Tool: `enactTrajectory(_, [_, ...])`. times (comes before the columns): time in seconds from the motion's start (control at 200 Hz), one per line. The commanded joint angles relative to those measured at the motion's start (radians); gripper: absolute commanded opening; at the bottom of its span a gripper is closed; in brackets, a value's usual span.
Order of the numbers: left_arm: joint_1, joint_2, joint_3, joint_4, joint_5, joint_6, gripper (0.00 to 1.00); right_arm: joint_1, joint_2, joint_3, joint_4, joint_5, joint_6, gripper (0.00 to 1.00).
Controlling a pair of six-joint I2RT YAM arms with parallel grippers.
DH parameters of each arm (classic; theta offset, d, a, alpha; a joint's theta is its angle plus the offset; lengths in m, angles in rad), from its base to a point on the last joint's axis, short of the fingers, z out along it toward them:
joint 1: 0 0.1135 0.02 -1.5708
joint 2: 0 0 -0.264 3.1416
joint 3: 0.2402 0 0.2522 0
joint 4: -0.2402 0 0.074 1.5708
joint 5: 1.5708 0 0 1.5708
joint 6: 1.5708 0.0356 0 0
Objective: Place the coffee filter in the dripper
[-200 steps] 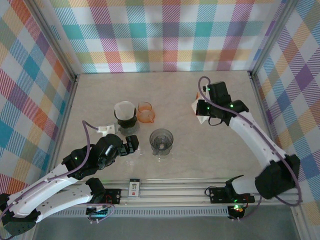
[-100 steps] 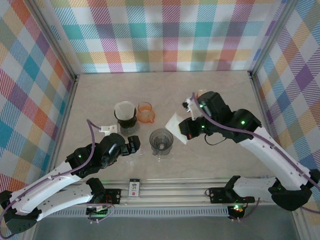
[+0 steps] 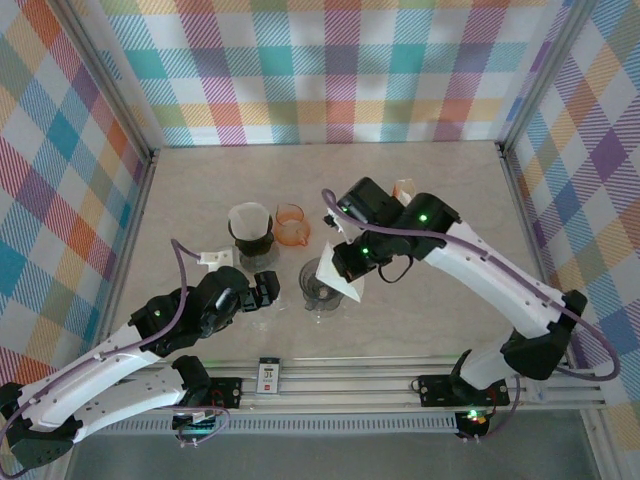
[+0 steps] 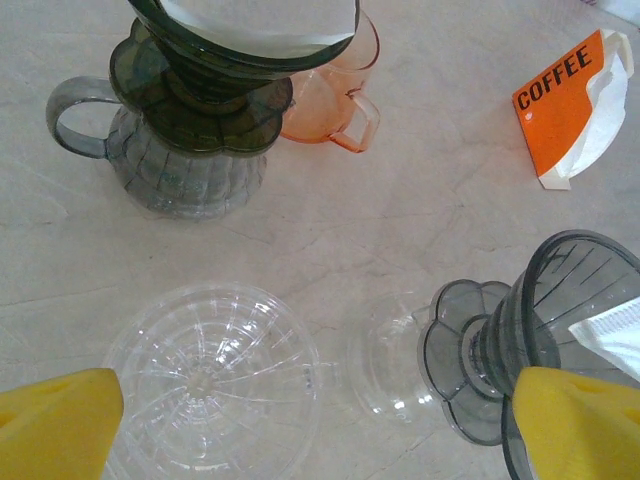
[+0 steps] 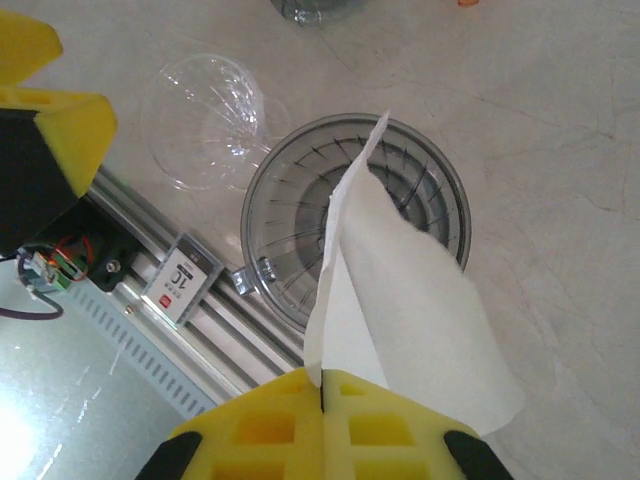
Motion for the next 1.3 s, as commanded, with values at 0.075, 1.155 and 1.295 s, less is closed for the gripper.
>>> enactTrajectory(0.075, [-0.006, -0.01, 0.027, -0.02, 0.01, 0.018, 1.0, 0.018, 0.074, 0.095, -0.073, -0.003, -0.063, 0.0])
enactTrajectory(1.155, [-0.006, 0.027, 0.04, 0.003, 0.037, 0.02, 1.0, 0.028, 0.108, -0.138, 0.248, -0.078, -0.021, 0.4])
enactTrajectory(1.295, [-0.006, 0.043, 0.054, 0.009, 0.044, 0.023, 1.0, 0.029, 0.047, -0.171, 0.273, -0.068, -0.008, 0.57])
